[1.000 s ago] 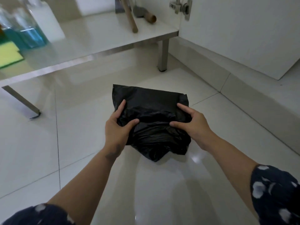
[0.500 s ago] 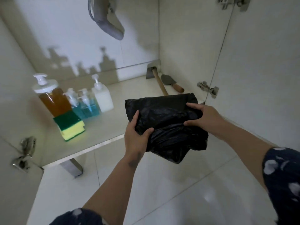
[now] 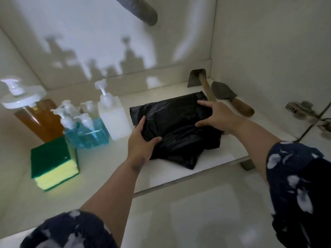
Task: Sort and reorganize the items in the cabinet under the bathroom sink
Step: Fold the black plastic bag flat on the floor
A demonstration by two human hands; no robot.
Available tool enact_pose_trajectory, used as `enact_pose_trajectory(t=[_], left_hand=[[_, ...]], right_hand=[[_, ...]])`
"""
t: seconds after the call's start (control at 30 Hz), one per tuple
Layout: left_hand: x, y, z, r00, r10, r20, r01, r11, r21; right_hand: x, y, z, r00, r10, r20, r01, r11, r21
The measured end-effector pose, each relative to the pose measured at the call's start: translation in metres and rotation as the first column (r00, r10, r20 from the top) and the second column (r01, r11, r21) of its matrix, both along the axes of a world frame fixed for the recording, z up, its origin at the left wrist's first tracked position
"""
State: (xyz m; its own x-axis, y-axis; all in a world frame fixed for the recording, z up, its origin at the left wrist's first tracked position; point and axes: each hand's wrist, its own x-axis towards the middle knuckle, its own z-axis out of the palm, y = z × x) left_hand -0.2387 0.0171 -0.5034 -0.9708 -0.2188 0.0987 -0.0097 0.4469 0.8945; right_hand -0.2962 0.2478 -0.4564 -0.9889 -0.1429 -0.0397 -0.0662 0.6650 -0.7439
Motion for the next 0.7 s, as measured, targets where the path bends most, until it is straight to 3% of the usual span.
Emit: enact_pose_trajectory(t=[0.17, 0.37, 0.53, 0.7], left_hand=[[-0.03, 0.001, -0.021, 0.997, 0.044, 0.064, -0.039, 0.996, -0.079], [-0.024, -0.004, 0.001, 0.985, 0.034, 0.167, -0.031, 0.999, -0.016], [0.012, -0.003, 0.033, 0.97, 0.033, 0.24, 0.009, 0.985, -0.172], [0.058, -0.007, 0.057, 0.972, 0.039, 0.23, 0.055, 0.919, -0.391]], right_hand=[[-0.032, -0.004, -0.034, 0.998, 0.031, 0.051, -0.036, 0.993, 0.114], [-0.026, -0.003, -0.029, 0.997, 0.012, -0.08, -0.009, 0.999, 0.043], [0.015, 0.009, 0.003, 0.988, -0.016, -0.155, 0.031, 0.995, 0.094], [0.082, 0.012, 0.035, 0.998, 0.045, -0.05, -0.026, 0.945, 0.325]])
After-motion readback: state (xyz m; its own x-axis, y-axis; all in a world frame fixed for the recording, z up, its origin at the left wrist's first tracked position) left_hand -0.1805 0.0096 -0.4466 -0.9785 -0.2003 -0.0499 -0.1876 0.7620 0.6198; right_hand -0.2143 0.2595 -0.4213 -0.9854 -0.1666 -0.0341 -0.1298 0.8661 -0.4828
